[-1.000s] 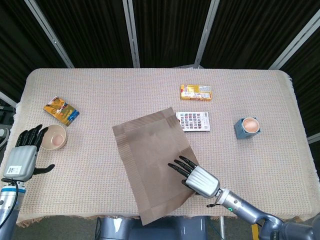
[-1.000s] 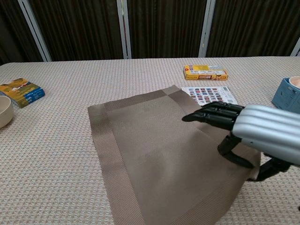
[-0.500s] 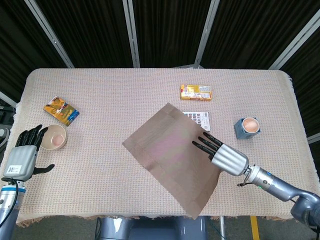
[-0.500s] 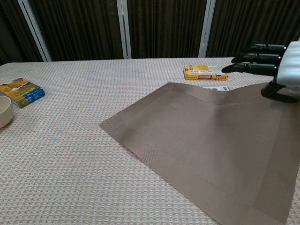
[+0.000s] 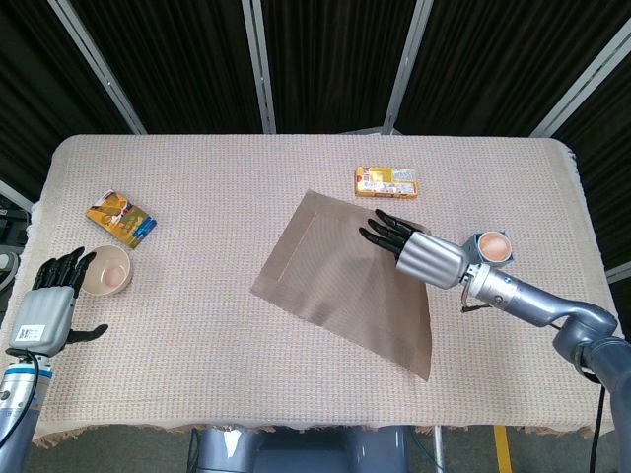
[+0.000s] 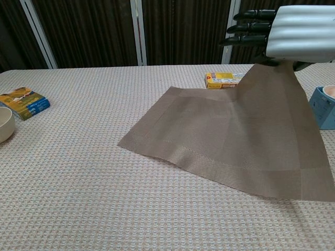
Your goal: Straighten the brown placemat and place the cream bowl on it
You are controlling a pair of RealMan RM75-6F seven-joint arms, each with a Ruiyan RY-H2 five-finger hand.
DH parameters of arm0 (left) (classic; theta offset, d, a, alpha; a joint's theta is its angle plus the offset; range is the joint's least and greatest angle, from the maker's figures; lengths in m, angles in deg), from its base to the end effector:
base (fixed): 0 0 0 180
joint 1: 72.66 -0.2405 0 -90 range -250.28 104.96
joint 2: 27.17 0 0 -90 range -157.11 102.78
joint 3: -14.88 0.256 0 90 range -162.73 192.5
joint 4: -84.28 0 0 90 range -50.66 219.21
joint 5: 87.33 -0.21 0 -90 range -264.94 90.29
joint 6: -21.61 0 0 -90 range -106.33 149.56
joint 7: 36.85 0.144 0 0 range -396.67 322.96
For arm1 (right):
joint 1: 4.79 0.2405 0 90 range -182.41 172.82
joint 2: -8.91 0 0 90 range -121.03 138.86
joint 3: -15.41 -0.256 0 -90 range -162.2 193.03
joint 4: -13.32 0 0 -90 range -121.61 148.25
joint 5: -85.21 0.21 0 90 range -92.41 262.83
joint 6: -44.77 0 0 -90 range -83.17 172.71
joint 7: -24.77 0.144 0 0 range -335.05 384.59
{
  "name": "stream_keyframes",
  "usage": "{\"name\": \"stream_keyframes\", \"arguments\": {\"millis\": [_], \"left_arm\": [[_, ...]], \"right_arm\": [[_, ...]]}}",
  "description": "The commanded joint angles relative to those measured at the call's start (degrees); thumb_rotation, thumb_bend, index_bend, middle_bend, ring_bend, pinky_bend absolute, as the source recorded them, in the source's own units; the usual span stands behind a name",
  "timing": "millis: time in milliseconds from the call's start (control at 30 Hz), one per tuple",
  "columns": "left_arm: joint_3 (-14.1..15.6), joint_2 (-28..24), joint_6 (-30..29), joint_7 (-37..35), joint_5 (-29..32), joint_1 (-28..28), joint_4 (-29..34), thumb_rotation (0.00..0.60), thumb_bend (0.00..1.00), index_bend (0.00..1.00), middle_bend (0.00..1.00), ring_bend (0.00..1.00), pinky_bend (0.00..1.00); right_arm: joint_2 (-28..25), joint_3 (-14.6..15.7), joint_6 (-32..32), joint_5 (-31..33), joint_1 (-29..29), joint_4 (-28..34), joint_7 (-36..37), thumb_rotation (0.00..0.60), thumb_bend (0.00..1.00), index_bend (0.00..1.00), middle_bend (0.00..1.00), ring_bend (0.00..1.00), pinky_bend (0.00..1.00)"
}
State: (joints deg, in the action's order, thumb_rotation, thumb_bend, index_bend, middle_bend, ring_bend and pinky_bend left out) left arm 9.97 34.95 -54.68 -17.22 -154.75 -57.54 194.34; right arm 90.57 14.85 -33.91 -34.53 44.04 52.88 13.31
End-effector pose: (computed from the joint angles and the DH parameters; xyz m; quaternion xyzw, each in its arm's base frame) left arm -0.2574 0.2248 0.1362 -0.6072 -0.4346 -0.3239 0.5810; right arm -0.1831 -0.3986 0.0954 0.8256 0.2704 0.2939 0.3986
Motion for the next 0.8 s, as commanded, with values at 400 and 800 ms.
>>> {"name": "stream_keyframes", "arguments": {"millis": [400, 800], "left_arm": [[0.5, -0.4, -0.4, -0.9, -1.9, -0.4, 0.6, 0.6, 0.0, 0.0, 0.0, 0.0, 0.0], [1.6, 0.2, -0.9, -1.3, -6.4, -0.6, 0.1, 0.6, 0.0, 0.0, 0.0, 0.0, 0.0]], "right_arm": [[0.9, -7.7, -5.3, 15.1, -6.7, -0.4, -0.6, 0.6, 0.0, 0.0, 0.0, 0.0, 0.0], [-14.0, -7.3, -9.7, 27.4, -23.1, 32.2, 1.1, 0.6, 0.0, 0.0, 0.0, 0.0, 0.0]]}}
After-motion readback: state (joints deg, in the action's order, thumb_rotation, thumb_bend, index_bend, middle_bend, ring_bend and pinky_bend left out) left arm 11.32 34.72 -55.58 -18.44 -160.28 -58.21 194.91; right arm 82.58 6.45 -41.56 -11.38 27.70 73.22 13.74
